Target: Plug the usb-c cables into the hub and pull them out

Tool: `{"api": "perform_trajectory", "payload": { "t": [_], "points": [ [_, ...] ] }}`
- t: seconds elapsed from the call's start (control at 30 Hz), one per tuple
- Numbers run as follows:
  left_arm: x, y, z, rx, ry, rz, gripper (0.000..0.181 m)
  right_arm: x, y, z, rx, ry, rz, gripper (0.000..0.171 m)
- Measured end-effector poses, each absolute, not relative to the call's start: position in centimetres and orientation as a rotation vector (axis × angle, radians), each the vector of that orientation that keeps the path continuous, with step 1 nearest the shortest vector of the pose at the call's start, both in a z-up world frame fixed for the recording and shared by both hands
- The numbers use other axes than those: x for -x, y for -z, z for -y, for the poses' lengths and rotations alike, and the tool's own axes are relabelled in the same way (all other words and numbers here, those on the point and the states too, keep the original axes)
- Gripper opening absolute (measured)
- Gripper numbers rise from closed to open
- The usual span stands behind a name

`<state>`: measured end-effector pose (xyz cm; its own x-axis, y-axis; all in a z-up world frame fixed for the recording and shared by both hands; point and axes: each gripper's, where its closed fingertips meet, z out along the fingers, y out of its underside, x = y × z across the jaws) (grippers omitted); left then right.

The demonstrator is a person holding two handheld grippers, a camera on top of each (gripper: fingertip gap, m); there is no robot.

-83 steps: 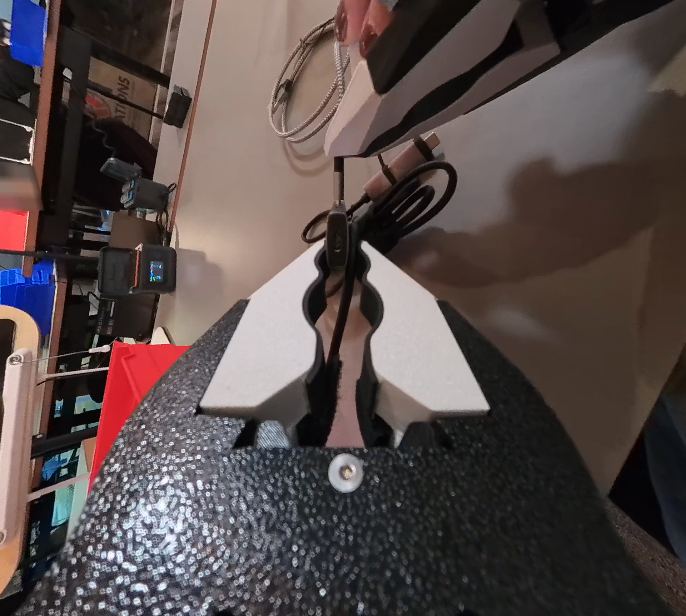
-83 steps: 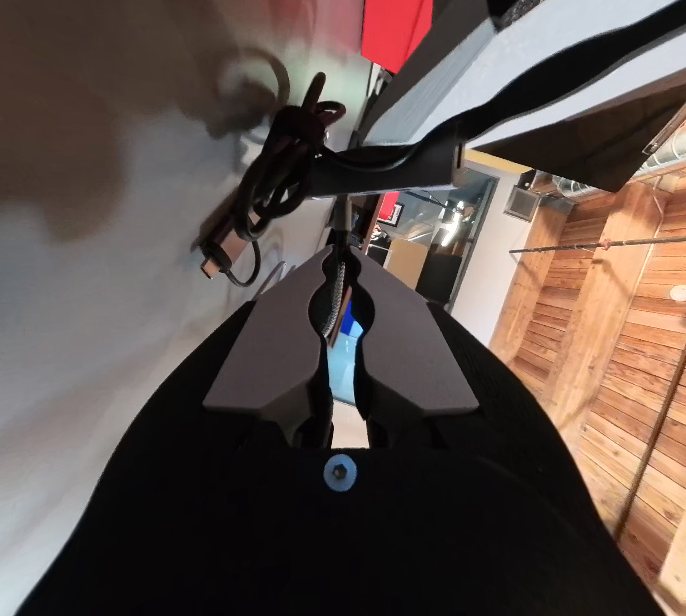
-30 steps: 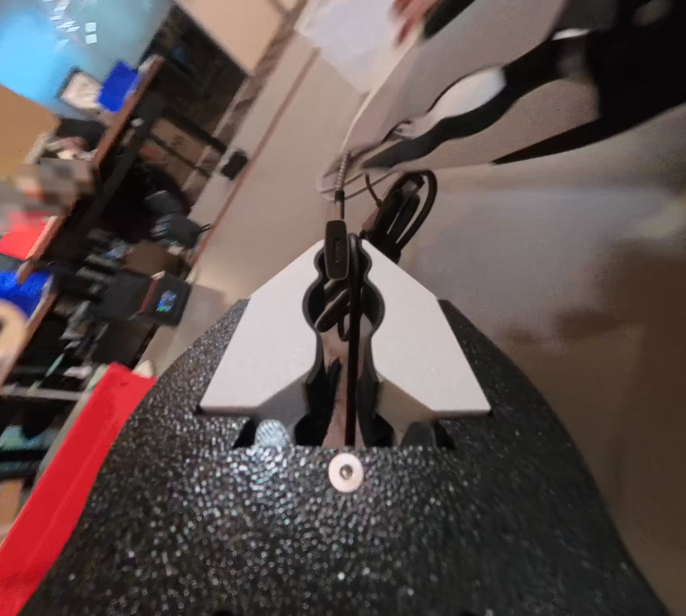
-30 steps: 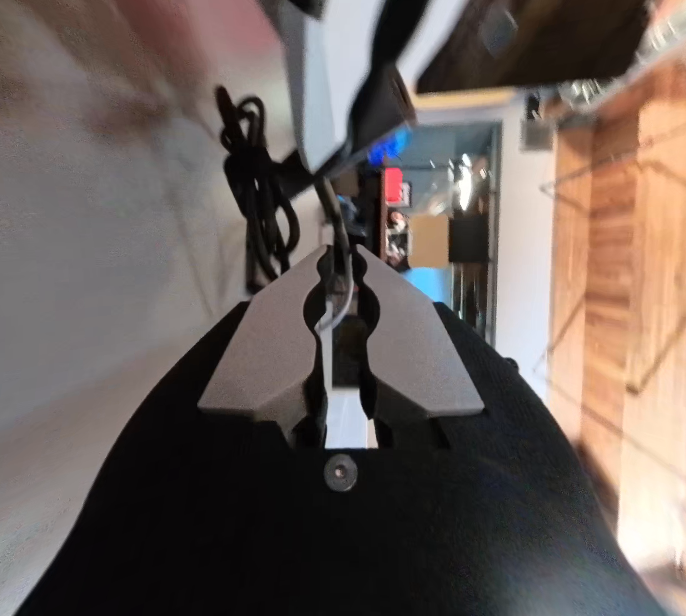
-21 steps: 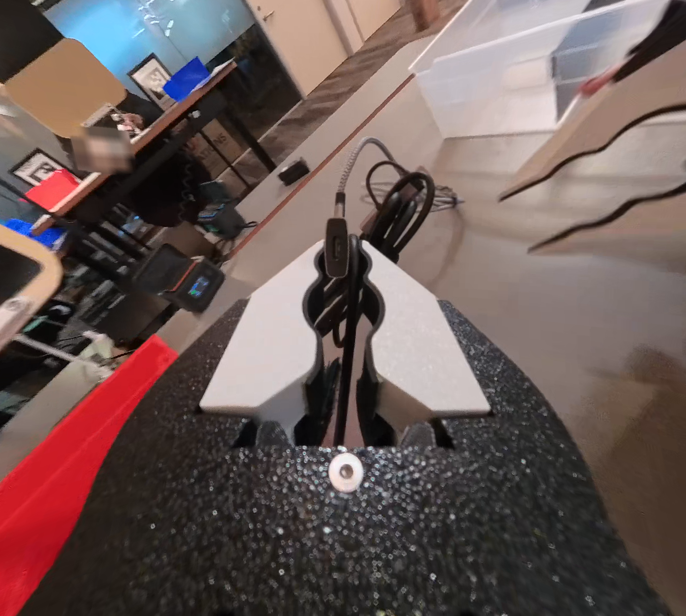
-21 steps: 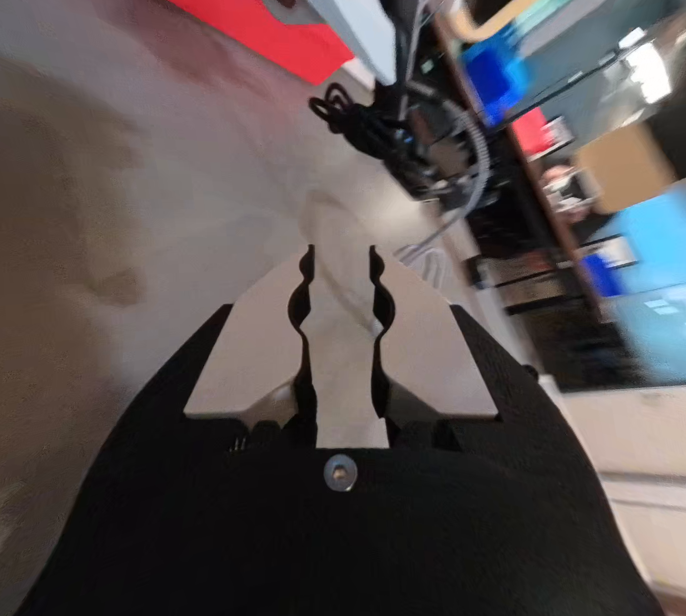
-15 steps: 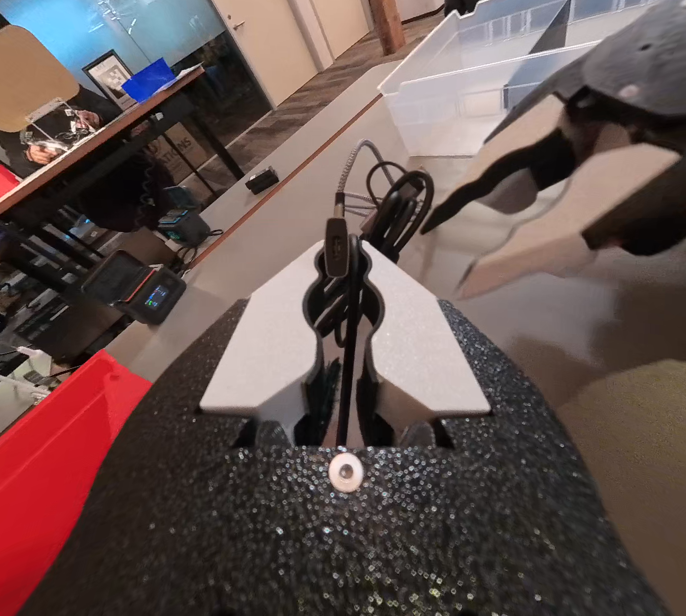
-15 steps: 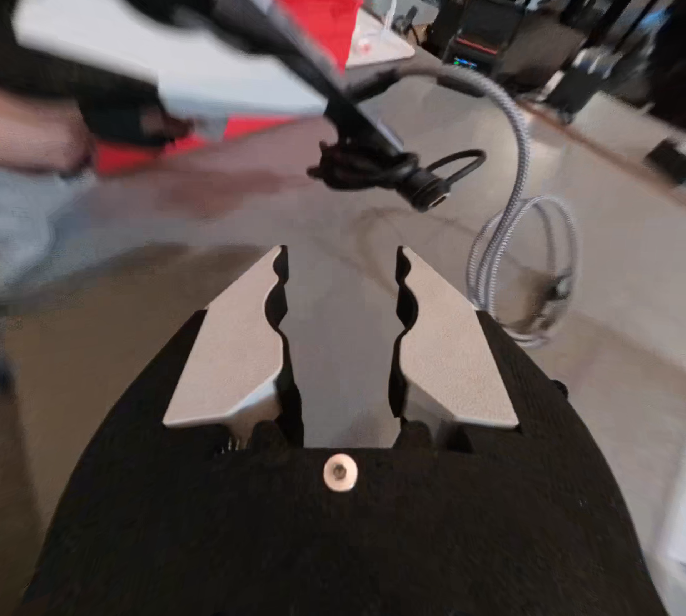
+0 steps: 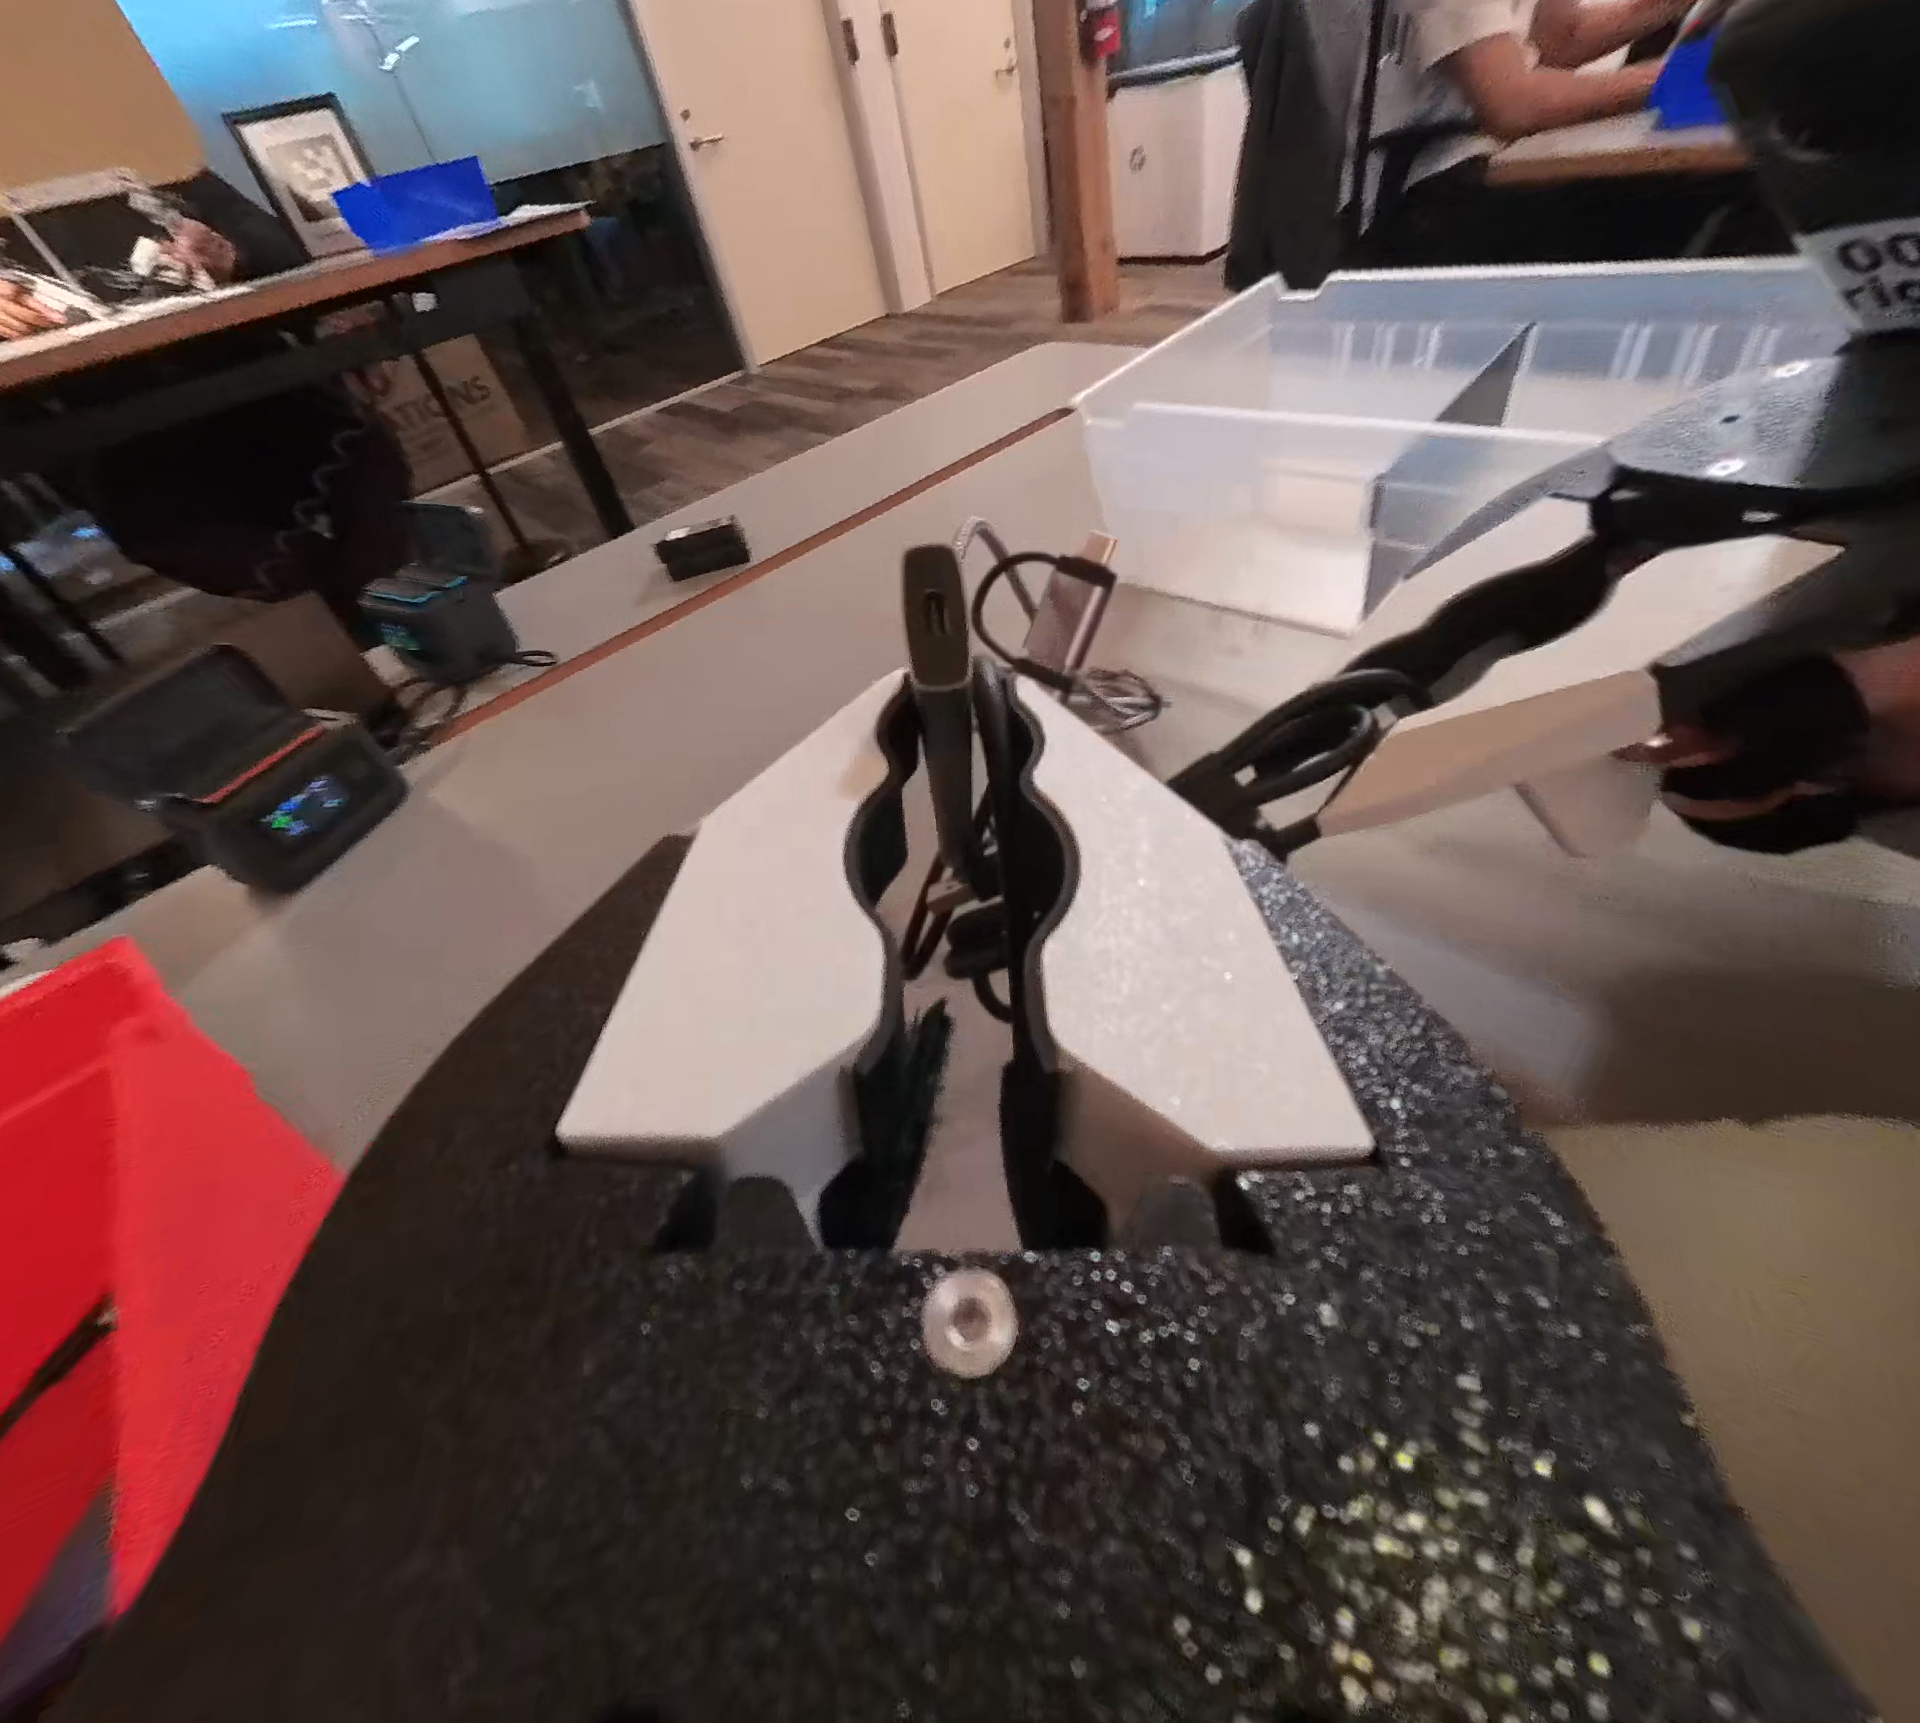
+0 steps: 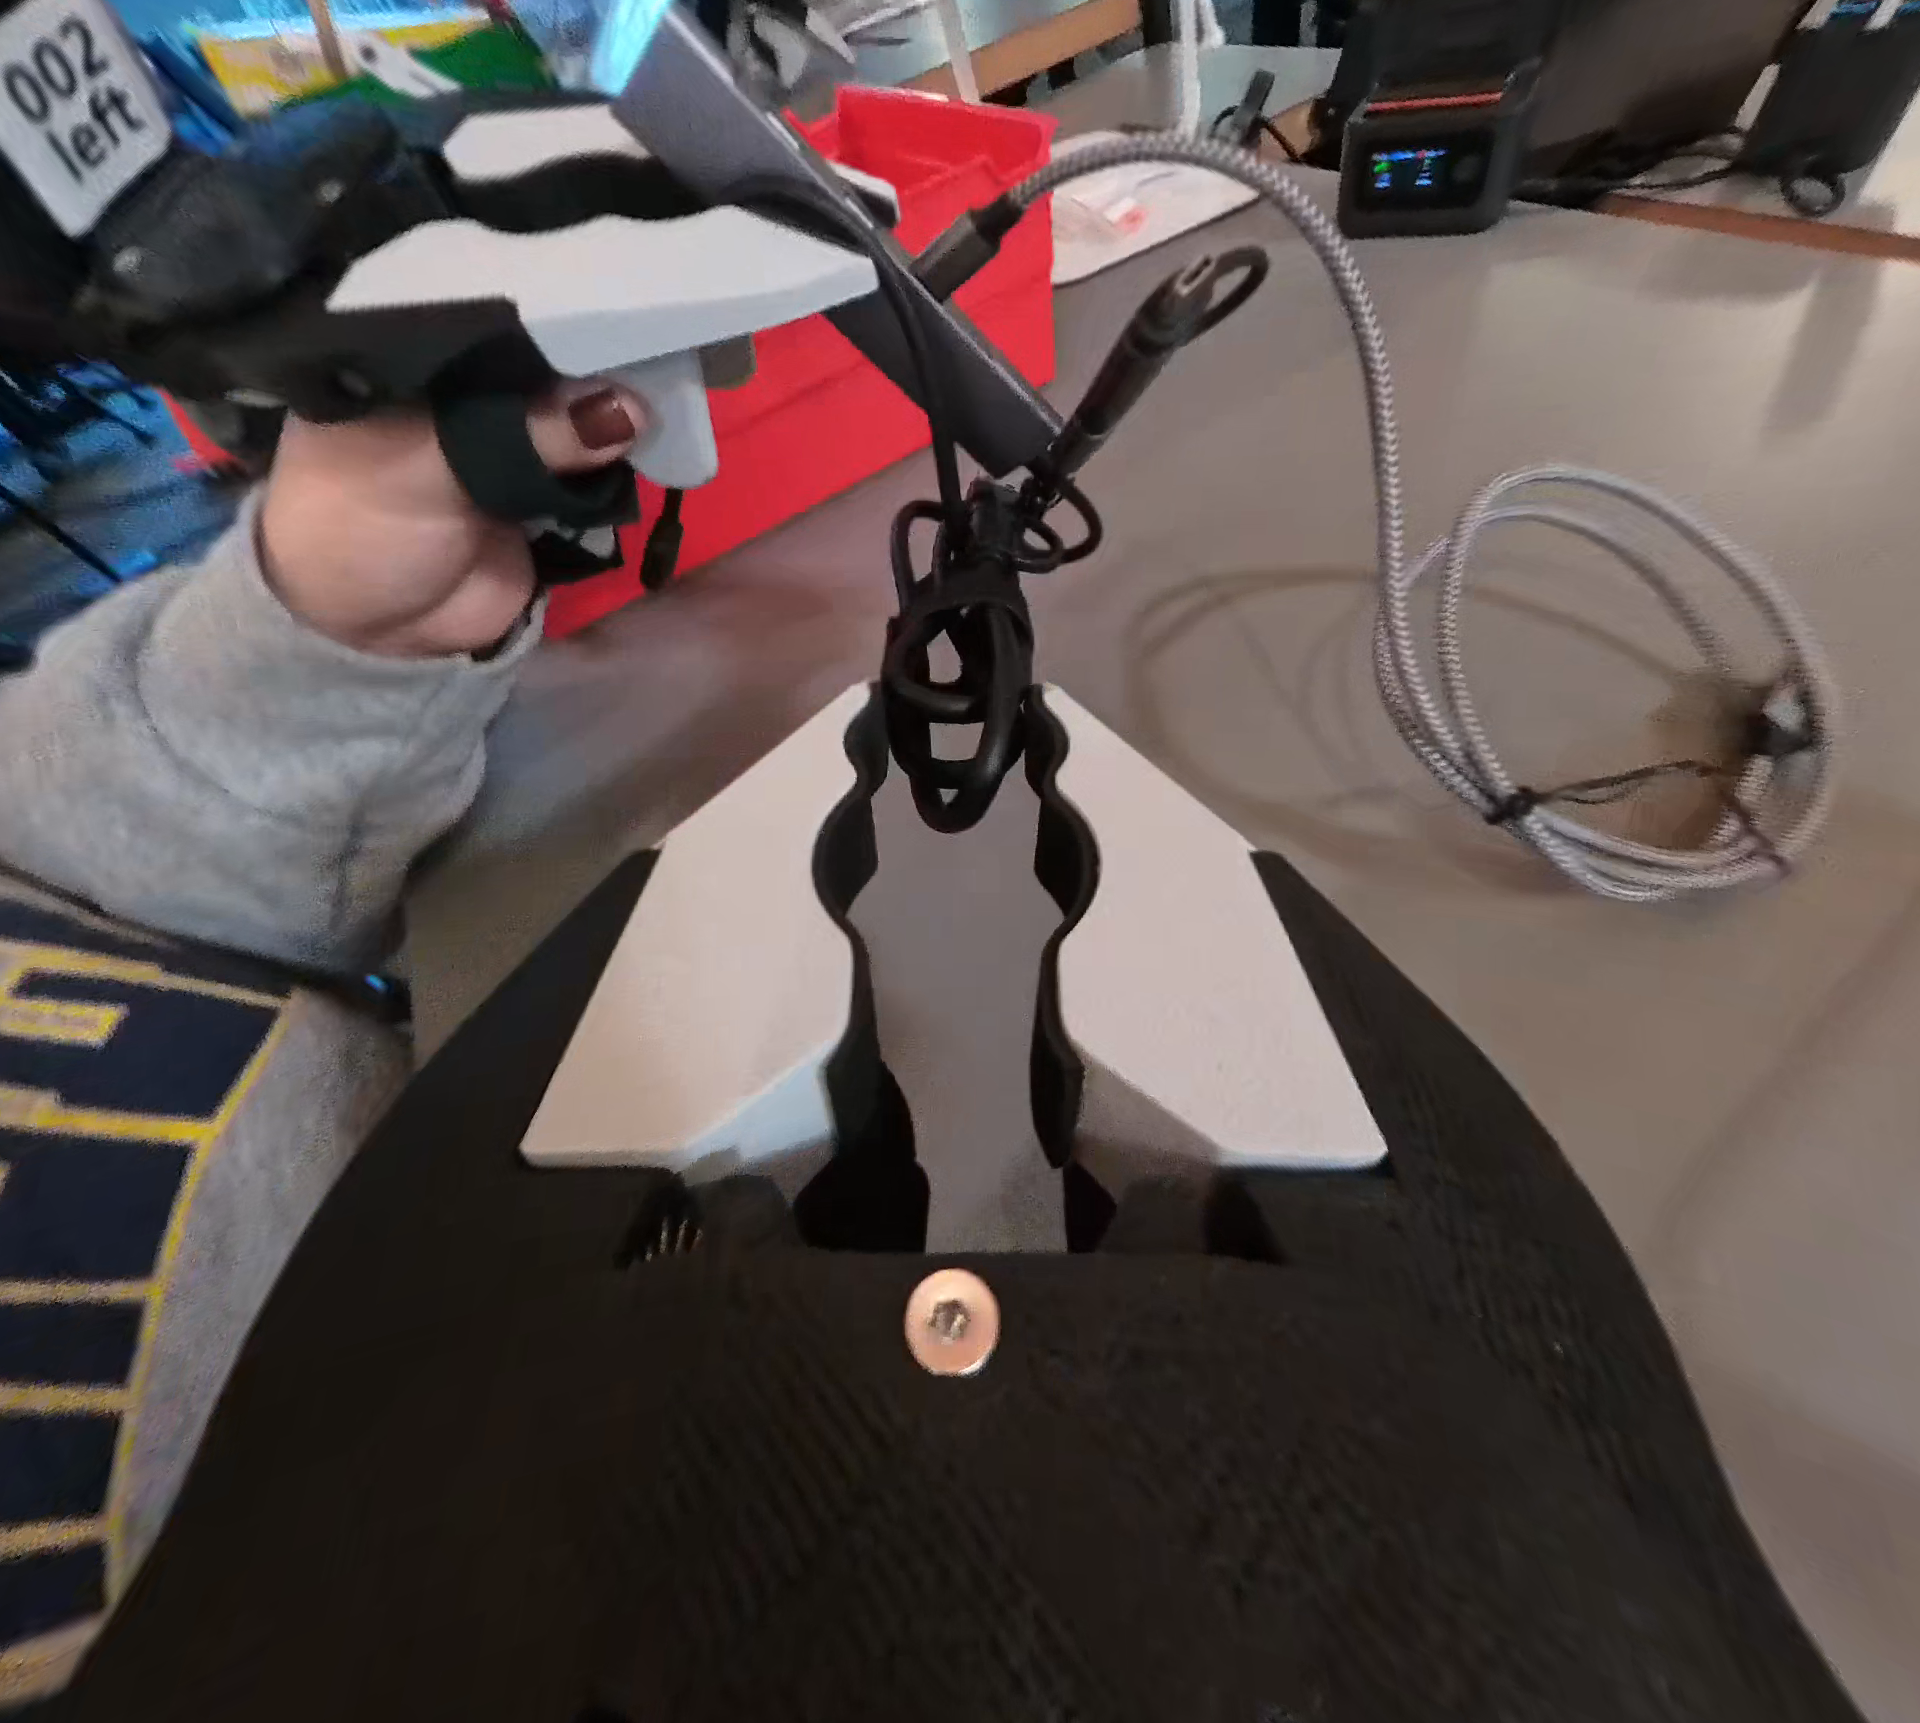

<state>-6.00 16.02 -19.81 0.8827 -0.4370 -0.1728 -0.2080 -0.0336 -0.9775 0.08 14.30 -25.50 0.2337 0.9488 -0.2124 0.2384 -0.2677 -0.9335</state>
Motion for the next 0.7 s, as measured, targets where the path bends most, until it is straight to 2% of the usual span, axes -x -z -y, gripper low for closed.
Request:
{"api": "perform_trajectory", "payload": {
  "t": [0.2,0.5,0.7],
  "points": [
    [5.7,19.3,-16.1,1.568,0.451,-0.411,0.012,-3.2,24.1,-14.6,1.593,-0.802,1.142,0.024],
    [5.0,17.6,-15.3,1.404,0.42,-0.431,0.012,-5.3,23.1,-15.2,1.656,-0.819,0.956,0.023],
    [3.2,16.9,-14.0,1.278,0.468,-0.622,0.011,-5.9,22.9,-16.0,1.675,-0.781,0.87,0.022]
  ]
}}
